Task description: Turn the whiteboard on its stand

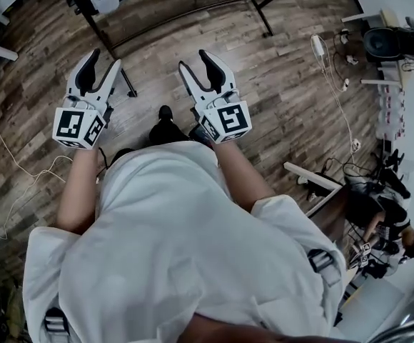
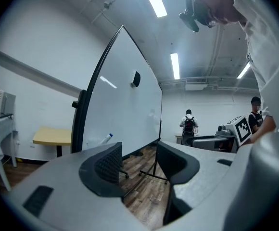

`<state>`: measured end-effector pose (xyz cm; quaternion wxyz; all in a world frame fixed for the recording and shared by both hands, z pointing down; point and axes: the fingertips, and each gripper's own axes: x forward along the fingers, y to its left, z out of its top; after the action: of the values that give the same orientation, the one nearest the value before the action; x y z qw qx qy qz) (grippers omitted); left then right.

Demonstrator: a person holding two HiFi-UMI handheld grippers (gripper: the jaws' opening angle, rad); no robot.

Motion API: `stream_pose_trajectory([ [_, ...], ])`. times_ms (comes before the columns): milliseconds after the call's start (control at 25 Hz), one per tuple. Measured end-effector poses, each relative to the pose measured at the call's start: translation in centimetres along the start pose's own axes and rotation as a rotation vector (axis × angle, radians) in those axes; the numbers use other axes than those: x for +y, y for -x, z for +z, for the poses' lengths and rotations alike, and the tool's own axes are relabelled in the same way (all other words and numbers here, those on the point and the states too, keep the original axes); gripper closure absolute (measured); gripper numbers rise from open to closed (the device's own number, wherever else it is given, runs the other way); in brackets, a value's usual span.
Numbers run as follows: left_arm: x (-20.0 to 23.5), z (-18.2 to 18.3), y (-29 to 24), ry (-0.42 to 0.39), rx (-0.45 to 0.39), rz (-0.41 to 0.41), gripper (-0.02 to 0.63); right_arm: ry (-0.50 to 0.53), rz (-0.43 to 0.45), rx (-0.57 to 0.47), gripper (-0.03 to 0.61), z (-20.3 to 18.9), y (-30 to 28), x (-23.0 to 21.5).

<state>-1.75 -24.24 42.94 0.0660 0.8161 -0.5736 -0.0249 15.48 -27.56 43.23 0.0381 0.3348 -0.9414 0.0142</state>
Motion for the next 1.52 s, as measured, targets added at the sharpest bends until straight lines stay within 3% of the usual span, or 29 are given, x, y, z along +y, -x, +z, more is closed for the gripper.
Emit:
stream_pose_trajectory([
  [400, 5.7, 5.3, -6.4, -0.036, -0.054, 0.184, 0.404, -0.027, 0.187, -0.037, 0.376, 2.0, -8.8, -6.5],
  [600, 8.9, 6.5, -8.0, -0.051, -0.061, 0.219, 0.403, -0.068, 0.232, -0.083, 0.376, 2.8, -12.6, -7.6],
  [840, 15.4, 7.8, -7.4, 0.002, -0.086, 0.278, 0.403, -0.070, 0.234, -0.103, 0.376, 4.3, -15.8, -7.5],
  [1080, 21.0, 8.2, -7.4, 0.001, -0.052, 0.238, 0.379, -0.060, 0.175, -0.105, 0.379, 5.3, -17.7, -7.4],
  [1520, 22.9, 6.1, -10.8, -0.022, 0.030, 0.090, 0.329, -0.059, 0.110, -0.095, 0.385, 5.9, -19.0, -7.2],
])
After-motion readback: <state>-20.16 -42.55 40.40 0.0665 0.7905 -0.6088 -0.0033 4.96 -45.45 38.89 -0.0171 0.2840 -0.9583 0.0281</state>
